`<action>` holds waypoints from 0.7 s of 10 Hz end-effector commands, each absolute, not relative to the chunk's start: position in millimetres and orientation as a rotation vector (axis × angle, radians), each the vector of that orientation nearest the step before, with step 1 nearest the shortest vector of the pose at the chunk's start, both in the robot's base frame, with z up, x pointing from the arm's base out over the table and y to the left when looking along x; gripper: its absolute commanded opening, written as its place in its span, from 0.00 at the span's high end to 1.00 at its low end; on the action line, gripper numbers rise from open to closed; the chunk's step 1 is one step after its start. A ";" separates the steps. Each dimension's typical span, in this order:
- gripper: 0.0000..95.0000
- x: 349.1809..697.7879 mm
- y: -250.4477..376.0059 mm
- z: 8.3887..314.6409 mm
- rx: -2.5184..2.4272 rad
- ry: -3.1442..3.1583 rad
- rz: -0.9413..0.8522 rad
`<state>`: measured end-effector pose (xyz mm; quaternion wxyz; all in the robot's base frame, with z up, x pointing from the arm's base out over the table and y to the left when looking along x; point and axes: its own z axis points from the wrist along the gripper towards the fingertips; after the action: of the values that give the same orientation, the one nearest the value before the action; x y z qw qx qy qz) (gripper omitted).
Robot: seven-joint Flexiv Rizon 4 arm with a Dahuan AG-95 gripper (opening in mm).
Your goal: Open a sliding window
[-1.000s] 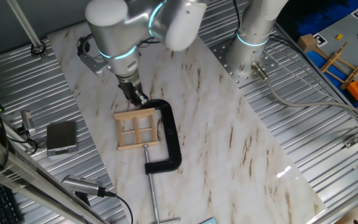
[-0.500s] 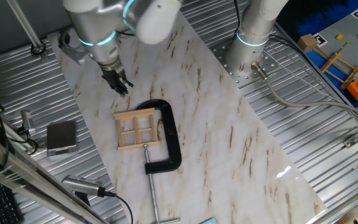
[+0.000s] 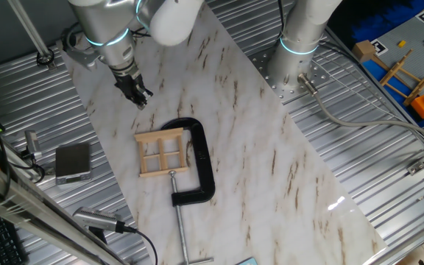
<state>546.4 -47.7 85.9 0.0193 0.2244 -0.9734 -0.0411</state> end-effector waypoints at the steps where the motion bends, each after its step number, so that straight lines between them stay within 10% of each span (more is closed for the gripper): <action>1: 1.00 543.6 -46.0 84.9 0.664 -3.035 -0.140; 7: 1.00 543.6 -46.0 84.9 0.507 -3.066 -0.123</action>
<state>544.5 -45.7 84.4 0.0165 0.1630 -0.9857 -0.0405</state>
